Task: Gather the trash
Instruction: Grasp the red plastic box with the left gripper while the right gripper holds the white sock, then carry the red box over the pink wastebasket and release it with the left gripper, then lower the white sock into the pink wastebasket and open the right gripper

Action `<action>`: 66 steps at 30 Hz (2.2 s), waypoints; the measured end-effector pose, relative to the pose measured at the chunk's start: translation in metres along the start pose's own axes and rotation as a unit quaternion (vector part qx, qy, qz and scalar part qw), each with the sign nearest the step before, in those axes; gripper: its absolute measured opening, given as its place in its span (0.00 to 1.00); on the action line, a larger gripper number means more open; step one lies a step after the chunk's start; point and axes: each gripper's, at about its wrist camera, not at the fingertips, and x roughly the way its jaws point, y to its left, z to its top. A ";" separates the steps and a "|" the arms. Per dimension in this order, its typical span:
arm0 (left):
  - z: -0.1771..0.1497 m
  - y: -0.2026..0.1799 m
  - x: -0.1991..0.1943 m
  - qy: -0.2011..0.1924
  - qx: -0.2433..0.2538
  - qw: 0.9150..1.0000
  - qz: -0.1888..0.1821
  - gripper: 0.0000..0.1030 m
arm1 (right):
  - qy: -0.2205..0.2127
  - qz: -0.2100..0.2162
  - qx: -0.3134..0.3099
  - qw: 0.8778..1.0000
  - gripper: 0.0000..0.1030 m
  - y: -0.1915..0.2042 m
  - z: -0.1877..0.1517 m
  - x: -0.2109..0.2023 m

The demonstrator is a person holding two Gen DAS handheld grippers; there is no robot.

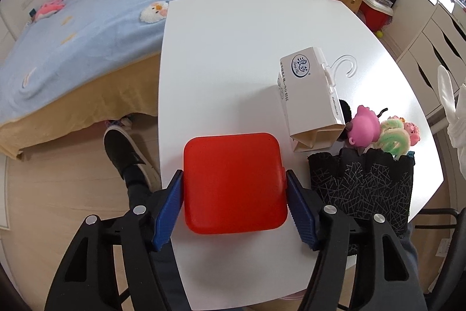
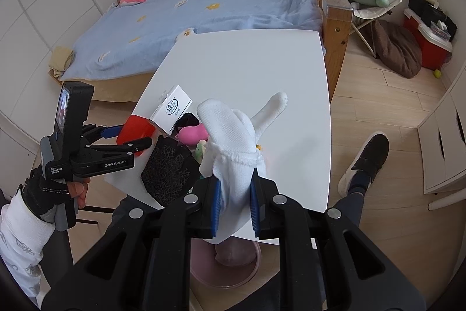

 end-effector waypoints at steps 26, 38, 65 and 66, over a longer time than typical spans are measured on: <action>-0.082 -0.045 -0.113 -0.157 0.092 0.981 -0.067 0.63 | -0.048 -0.004 -0.042 0.998 0.16 0.027 -0.077 -0.033; -0.134 -0.083 -0.109 -0.149 0.118 0.975 -0.115 0.63 | -0.058 0.016 -0.038 0.997 0.16 0.042 -0.128 -0.045; -0.153 -0.074 -0.100 -0.143 0.087 0.979 -0.116 0.93 | -0.035 0.029 -0.039 0.998 0.16 0.048 -0.152 -0.030; -0.153 -0.071 -0.100 -0.144 0.084 0.979 -0.114 0.93 | -0.033 0.032 -0.040 0.998 0.17 0.049 -0.153 -0.029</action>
